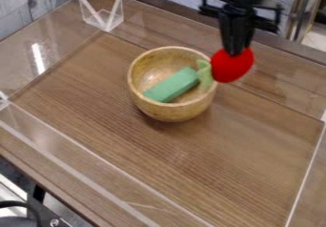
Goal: Move the red fruit to the right
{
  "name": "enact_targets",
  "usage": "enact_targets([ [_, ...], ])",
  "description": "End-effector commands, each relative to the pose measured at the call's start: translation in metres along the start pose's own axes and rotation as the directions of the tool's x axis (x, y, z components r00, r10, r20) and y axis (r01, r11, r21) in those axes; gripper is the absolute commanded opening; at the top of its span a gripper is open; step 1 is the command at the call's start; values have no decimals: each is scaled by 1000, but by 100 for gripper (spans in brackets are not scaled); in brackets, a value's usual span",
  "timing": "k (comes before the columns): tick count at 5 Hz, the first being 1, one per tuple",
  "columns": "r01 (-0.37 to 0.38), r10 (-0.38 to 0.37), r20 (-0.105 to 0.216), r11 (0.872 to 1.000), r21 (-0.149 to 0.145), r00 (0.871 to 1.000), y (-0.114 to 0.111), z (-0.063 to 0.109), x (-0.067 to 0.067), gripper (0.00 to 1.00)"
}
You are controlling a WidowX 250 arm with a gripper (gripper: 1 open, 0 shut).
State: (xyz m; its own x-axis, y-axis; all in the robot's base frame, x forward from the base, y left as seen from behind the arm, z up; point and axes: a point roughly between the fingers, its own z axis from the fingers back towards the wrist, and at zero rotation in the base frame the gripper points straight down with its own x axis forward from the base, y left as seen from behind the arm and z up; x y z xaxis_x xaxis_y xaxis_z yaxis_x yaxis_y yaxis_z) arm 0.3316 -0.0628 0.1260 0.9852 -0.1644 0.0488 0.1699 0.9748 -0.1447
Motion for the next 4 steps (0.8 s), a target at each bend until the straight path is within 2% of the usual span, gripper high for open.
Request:
enact_targets([
  [1, 39, -38, 35, 999, -9, 999, -21, 7, 3, 0],
  [2, 42, -42, 24, 999, -17, 999, -31, -3, -10, 0],
  [3, 27, -27, 24, 1000, -13, 999, -27, -10, -7, 0],
  [4, 45, -44, 23, 999, -8, 999, -12, -2, -1, 0],
])
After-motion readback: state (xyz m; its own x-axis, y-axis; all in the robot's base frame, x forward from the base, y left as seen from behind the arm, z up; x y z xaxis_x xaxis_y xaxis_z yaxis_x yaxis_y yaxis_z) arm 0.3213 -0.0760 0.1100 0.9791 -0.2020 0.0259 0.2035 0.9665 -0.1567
